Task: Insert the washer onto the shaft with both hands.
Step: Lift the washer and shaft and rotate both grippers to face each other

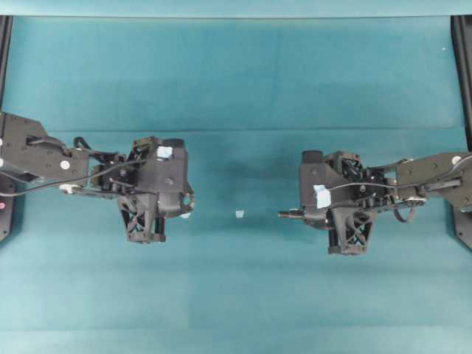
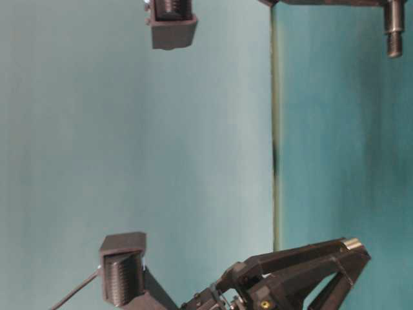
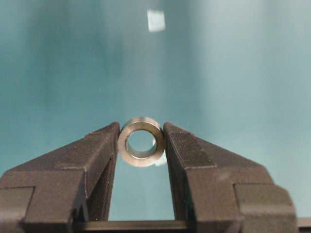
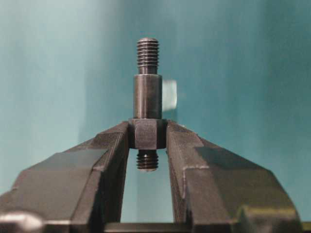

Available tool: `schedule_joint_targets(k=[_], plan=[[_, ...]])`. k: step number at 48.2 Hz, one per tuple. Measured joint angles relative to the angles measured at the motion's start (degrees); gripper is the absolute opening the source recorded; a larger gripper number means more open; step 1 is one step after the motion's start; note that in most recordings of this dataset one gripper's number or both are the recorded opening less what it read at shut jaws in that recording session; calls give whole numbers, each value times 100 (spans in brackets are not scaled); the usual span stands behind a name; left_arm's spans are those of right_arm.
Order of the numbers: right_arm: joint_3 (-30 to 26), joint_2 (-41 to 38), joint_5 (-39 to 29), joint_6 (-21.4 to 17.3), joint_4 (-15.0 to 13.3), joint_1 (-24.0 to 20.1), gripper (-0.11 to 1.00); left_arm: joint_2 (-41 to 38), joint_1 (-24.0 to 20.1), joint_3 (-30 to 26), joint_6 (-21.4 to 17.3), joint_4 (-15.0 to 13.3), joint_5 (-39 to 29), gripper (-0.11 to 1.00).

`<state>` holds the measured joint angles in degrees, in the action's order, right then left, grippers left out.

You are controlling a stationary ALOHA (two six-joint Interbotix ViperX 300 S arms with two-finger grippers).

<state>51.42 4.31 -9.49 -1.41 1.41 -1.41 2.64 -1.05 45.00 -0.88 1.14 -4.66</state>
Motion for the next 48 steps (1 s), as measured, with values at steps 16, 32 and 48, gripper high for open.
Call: schedule_joint_targets(k=[16, 32, 48], plan=[[536, 308, 1521, -519, 53, -9, 0, 229, 0, 360, 439, -9, 1433, 36], [712, 431, 2065, -712, 62, -185, 0, 272, 0, 492, 589, 0, 2127, 36], [712, 132, 2681, -721, 62, -299, 0, 237, 70, 501, 606, 0, 2224, 36]])
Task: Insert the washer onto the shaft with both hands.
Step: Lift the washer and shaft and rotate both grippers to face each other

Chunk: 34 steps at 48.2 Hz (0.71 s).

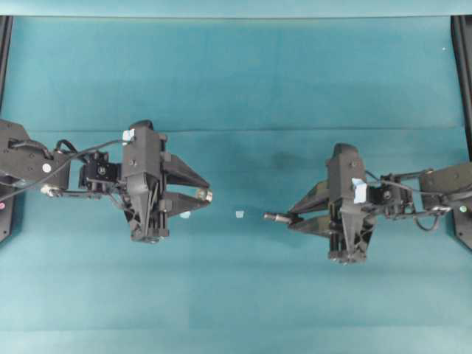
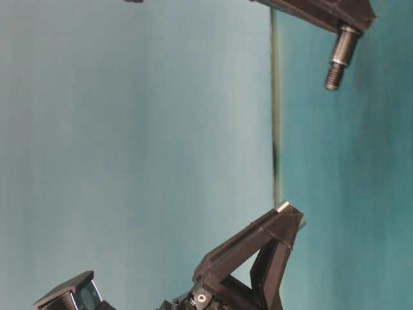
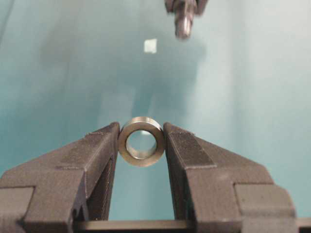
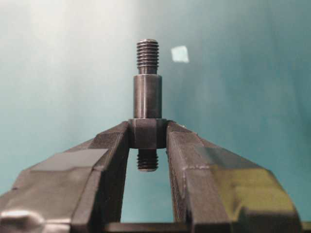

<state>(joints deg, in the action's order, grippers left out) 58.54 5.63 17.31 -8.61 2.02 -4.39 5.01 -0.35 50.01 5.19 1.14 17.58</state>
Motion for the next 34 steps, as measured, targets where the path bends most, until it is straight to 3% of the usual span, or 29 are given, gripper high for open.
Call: schedule_joint_targets(k=[34], plan=[[18, -466, 765, 0, 0, -88, 0, -483, 211, -18, 668, 0, 1090, 36]])
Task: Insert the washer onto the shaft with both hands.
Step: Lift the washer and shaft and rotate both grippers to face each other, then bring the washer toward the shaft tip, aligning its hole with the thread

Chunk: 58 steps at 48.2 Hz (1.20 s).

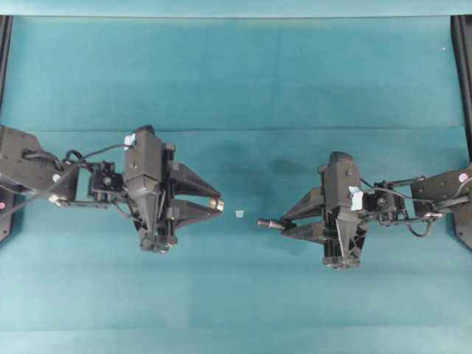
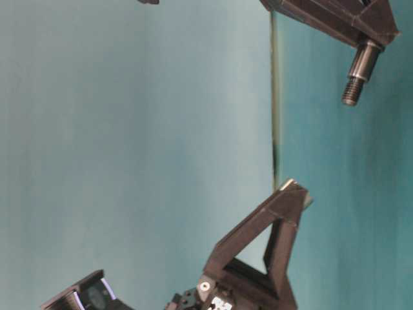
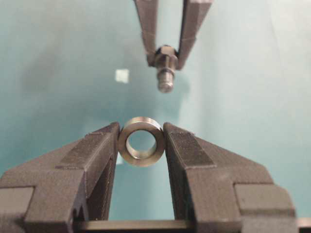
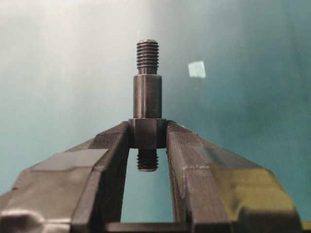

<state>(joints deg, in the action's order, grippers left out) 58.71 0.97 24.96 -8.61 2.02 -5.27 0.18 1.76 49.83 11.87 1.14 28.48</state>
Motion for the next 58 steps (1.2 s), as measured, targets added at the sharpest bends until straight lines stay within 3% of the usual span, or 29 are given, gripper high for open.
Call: schedule_joint_targets(k=[11, 58], plan=[[-9, -44, 193, -9, 0, 0, 0, -246, 97, -88, 149, 0, 185, 36], [-316, -316, 466, -18, 0, 0, 0, -466, 114, -396, 149, 0, 334, 36]])
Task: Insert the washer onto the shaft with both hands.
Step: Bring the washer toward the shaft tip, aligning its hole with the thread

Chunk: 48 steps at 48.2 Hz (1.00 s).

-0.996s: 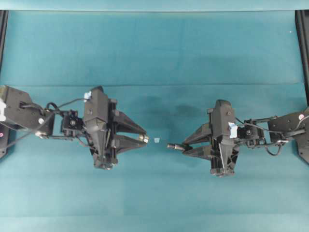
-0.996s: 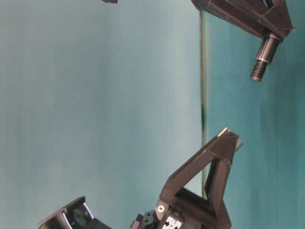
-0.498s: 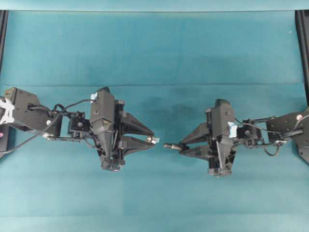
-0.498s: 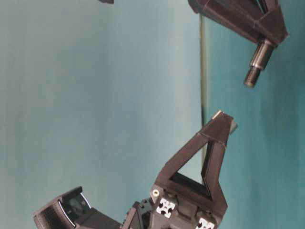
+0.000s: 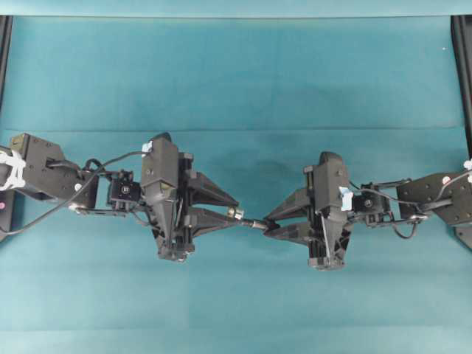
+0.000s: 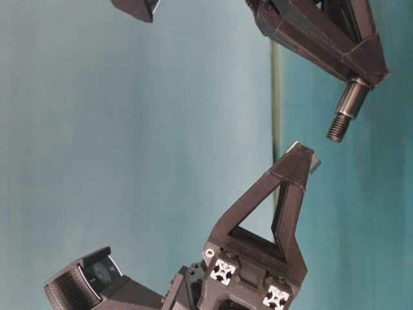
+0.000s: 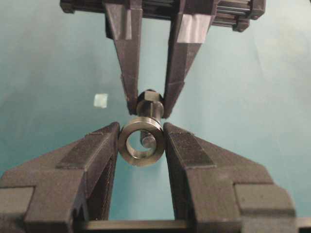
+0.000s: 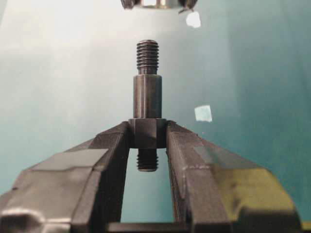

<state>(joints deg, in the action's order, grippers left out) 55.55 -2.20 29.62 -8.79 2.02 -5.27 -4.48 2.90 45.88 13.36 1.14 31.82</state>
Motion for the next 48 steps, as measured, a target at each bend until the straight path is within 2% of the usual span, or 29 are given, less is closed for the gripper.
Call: schedule_joint_targets(k=[48], plan=[[0, -9, 246, 0, 9, 0, 0, -202, 70, -167, 9, 0, -9, 36]])
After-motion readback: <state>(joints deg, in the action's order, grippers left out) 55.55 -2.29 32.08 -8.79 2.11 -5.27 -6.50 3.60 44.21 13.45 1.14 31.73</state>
